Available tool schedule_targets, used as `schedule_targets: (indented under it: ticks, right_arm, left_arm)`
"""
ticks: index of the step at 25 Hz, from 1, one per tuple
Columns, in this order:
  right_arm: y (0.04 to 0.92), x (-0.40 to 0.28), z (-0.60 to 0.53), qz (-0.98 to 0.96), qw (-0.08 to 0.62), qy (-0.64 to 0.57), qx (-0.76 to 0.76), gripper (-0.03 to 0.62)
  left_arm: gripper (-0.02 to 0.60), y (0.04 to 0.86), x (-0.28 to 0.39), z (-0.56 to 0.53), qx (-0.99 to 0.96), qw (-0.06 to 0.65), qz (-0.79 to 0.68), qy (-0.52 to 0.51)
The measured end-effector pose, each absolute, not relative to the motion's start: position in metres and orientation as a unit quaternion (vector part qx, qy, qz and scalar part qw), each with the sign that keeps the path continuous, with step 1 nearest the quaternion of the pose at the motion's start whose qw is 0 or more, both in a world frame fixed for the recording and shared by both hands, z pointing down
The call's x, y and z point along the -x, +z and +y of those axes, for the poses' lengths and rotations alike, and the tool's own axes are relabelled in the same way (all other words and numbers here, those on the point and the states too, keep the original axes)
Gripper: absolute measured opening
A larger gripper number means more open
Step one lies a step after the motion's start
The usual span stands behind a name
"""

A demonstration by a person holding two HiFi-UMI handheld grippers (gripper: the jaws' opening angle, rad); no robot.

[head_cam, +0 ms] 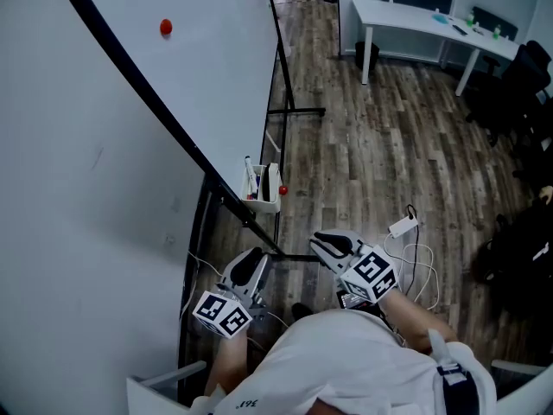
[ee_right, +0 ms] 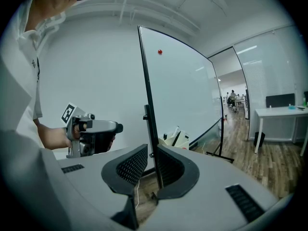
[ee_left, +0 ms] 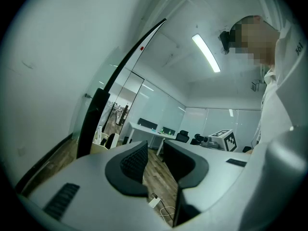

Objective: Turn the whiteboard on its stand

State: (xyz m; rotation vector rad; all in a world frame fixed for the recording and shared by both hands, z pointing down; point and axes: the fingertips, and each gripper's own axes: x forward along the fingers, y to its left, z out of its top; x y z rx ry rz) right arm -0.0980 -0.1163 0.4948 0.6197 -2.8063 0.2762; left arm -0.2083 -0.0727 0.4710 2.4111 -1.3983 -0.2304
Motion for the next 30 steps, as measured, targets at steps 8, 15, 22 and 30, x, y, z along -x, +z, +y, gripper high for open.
schedule_targets:
  ticks: [8, 15, 22, 30]
  right_arm:
    - [0.494, 0.132, -0.108, -0.963, 0.122, 0.090, -0.224, 0.061]
    - [0.488, 0.156, -0.103, -0.962, 0.120, 0.081, -0.233, 0.061]
    - [0.493, 0.173, -0.103, -0.961, 0.124, 0.076, -0.234, 0.061]
    - [0.492, 0.175, -0.116, -0.966, 0.127, 0.068, -0.213, 0.063]
  left_arm:
    - [0.091, 0.470, 0.242, -0.067, -0.855, 0.164, -0.486, -0.076]
    - [0.091, 0.463, 0.265, -0.067, -0.858, 0.154, -0.484, -0.072]
    - [0.091, 0.468, 0.284, -0.070, -0.854, 0.153, -0.492, -0.074]
    - [0.092, 0.465, 0.286, -0.083, -0.844, 0.145, -0.510, -0.074]
